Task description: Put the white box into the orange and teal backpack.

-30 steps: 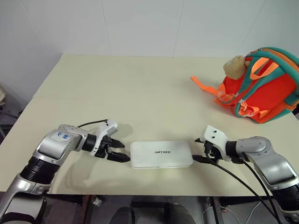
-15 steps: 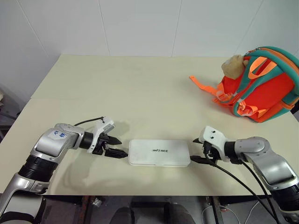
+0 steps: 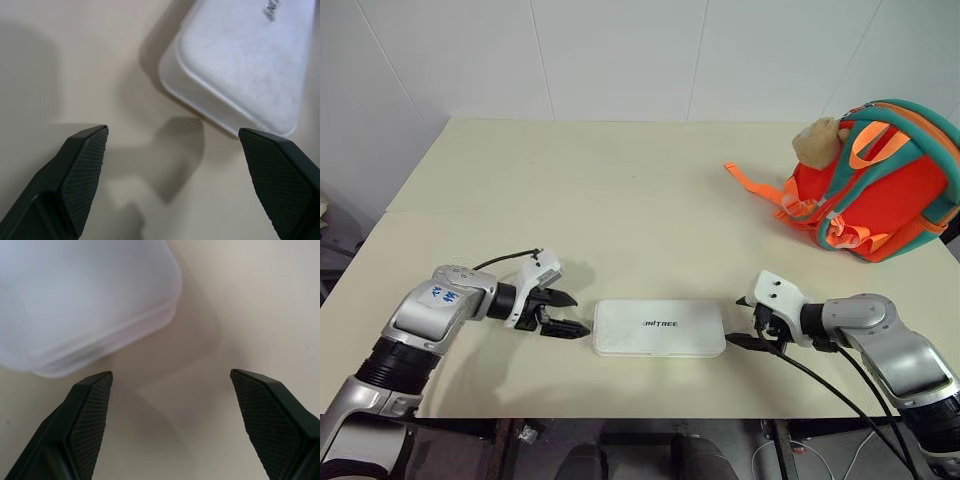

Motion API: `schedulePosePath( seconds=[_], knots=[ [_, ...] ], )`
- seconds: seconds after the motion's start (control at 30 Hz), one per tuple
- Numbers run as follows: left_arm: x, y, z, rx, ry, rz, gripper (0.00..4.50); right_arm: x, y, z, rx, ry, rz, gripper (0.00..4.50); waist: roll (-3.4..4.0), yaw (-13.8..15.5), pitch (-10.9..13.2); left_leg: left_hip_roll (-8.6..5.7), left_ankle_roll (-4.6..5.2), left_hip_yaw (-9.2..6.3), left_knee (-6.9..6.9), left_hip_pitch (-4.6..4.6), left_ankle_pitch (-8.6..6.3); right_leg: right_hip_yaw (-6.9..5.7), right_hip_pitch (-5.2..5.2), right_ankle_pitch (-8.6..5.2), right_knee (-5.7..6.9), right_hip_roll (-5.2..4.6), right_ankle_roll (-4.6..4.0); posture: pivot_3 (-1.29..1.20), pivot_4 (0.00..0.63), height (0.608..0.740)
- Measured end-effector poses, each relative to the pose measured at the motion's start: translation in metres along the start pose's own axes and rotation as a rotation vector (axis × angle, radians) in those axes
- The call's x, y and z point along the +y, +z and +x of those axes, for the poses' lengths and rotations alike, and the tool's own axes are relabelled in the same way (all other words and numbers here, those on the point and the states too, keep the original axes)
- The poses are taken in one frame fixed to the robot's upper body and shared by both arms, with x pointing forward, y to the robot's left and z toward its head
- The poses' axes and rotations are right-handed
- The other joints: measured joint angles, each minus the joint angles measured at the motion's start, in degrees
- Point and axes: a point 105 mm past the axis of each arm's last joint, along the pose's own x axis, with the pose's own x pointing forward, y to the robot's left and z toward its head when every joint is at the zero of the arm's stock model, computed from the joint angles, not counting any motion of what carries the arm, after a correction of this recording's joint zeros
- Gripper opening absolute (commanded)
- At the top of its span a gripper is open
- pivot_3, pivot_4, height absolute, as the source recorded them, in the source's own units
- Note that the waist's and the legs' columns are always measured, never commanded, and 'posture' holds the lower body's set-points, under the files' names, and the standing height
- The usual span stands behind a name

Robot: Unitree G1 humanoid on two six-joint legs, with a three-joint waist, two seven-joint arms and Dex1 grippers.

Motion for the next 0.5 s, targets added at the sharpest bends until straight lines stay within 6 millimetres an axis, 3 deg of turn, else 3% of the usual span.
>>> schedulePosePath(
  seconds=[0.37, 0.5],
  knots=[
    [0.017, -0.008, -0.023, 0.056, 0.124, 0.016, 4.48, -0.016, -0.008, -0.017, 0.057, -0.097, -0.027, 4.5, 0.1, -0.56, 0.03, 0.08, -0.03, 0.04, -0.18, -0.07, -0.02, 0.11, -0.12, 0.0, -0.17, 0.01, -0.04, 0.0, 0.15, 0.74],
    [0.029, -0.002, -0.034, -0.101, 0.2, 0.007, 4.48, -0.035, -0.003, -0.04, 0.019, -0.177, 0.024, 4.5, 0.16, -0.55, 0.11, 0.1, -0.04, 0.01, -0.29, -0.2, -0.03, 0.05, -0.23, 0.01, -0.22, -0.02, -0.02, 0.0, 0.15, 0.74]
  ],
)
